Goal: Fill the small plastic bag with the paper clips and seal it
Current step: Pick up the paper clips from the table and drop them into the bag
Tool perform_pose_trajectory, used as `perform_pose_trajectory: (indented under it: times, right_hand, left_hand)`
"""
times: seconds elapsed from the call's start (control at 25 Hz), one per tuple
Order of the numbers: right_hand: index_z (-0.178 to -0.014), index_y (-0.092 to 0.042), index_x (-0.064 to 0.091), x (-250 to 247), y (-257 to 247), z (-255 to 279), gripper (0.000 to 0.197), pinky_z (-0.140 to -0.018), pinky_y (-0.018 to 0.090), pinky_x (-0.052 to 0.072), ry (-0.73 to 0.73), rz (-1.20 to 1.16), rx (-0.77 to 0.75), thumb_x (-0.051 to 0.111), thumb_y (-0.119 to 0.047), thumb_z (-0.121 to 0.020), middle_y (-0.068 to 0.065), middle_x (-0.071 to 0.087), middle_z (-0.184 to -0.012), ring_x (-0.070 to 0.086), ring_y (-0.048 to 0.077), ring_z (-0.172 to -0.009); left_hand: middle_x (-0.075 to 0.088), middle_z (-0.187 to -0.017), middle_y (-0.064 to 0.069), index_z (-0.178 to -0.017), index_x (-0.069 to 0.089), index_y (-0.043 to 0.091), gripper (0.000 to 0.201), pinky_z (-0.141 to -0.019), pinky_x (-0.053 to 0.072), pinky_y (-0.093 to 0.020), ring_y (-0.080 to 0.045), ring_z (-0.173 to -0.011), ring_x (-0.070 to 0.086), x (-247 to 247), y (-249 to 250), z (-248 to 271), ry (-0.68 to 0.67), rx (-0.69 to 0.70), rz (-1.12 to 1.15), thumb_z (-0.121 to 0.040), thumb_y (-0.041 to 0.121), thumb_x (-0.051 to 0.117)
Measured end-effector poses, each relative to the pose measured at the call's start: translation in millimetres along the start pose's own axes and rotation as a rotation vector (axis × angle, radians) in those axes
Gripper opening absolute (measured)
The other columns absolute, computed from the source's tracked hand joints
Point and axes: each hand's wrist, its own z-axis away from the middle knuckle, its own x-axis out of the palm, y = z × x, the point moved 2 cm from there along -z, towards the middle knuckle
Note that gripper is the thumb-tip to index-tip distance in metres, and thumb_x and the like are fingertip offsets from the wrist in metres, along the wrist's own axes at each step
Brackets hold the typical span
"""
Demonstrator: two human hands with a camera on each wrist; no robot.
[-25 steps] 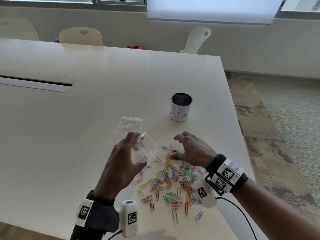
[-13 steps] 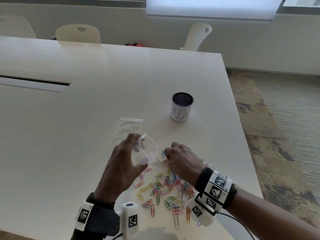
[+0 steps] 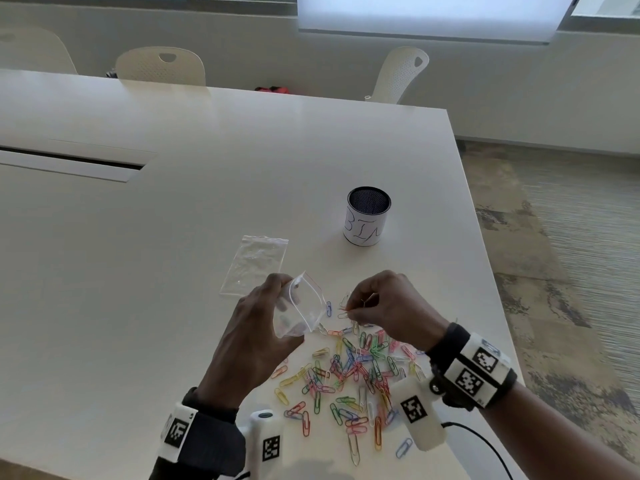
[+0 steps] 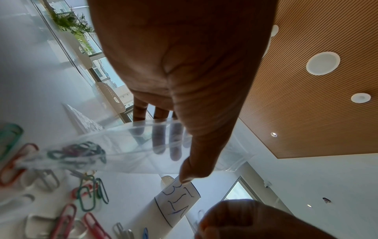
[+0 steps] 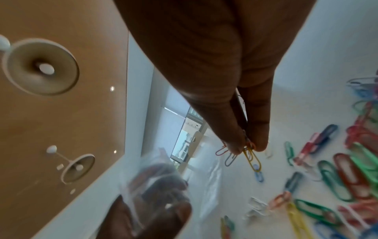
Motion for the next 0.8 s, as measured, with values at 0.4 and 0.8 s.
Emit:
perform_pose_trajectory:
  times: [0.4, 0.8]
  right_hand:
    - [-0.094, -0.010, 0.081, -23, -67, 20, 0.010, -0.082, 0.032, 0.066, -0.004, -0.294, -0.204, 0.084, -0.011, -0.085, 0.005, 0.081, -0.087, 0.079, 0.016, -0.081]
    - [-0.097, -0.011, 0.083, 10, -81, 9, 0.010, -0.068, 0.009, 0.056, 0.074, -0.033, -0.316, 0.079, -0.006, -0.089, -0.014, 0.073, -0.080, 0.072, -0.007, -0.071]
  left_hand:
    - [0.064, -0.108, 0.016, -0.126, 0.046, 0.040, 0.067, -0.087, 0.061, -0.038, -0.011, -0.103, 0.065, 3, 3, -5, -0.010, 0.012, -0.031, -0.077, 0.030, 0.092]
    - [0.068, -0.116, 0.010, -0.129, 0.049, 0.030, 0.065, -0.087, 0.057, -0.029, -0.014, -0.103, 0.065, 2, 5, -4, -0.002, 0.004, -0.021, -0.080, 0.022, 0.091]
